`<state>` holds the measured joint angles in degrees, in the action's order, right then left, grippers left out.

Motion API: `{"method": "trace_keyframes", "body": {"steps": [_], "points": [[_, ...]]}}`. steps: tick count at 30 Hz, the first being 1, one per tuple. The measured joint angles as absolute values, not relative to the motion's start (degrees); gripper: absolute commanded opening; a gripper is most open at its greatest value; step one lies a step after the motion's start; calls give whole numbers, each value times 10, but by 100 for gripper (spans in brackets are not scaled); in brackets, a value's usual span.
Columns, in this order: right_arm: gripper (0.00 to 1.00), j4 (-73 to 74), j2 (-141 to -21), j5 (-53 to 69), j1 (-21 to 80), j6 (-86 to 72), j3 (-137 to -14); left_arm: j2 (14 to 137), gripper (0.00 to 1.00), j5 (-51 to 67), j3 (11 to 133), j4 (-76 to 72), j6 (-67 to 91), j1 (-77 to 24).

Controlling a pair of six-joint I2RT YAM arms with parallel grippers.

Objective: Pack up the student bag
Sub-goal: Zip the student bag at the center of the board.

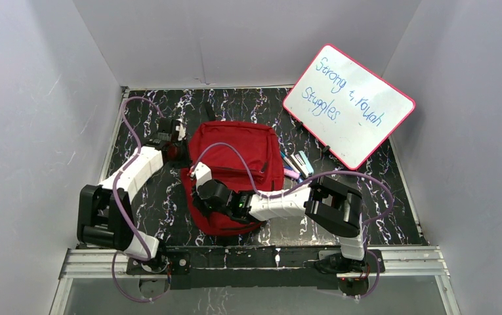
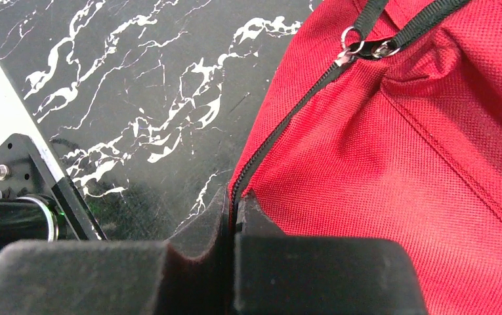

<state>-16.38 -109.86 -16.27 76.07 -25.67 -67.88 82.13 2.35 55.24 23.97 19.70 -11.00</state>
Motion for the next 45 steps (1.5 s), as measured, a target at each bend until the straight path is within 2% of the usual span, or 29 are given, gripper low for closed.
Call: {"method": "trace_keyframes", "body": {"steps": [11, 39, 42, 44, 45], "points": [[0, -202, -1099, -150, 761, -225, -675, 901, 0, -30, 633, 255, 197, -110], [0, -268, -1099, -53, 721, -186, -658, 984, 1, 14, 710, 288, 193, -99], [0, -267, -1099, -54, 721, -182, -658, 984, 19, 22, 714, 290, 198, -98], [0, -260, -1100, -37, 723, -180, -660, 983, 41, 23, 724, 275, 208, -91], [0, -251, -1101, -28, 724, -178, -664, 981, 47, 23, 733, 270, 213, -86]]}}
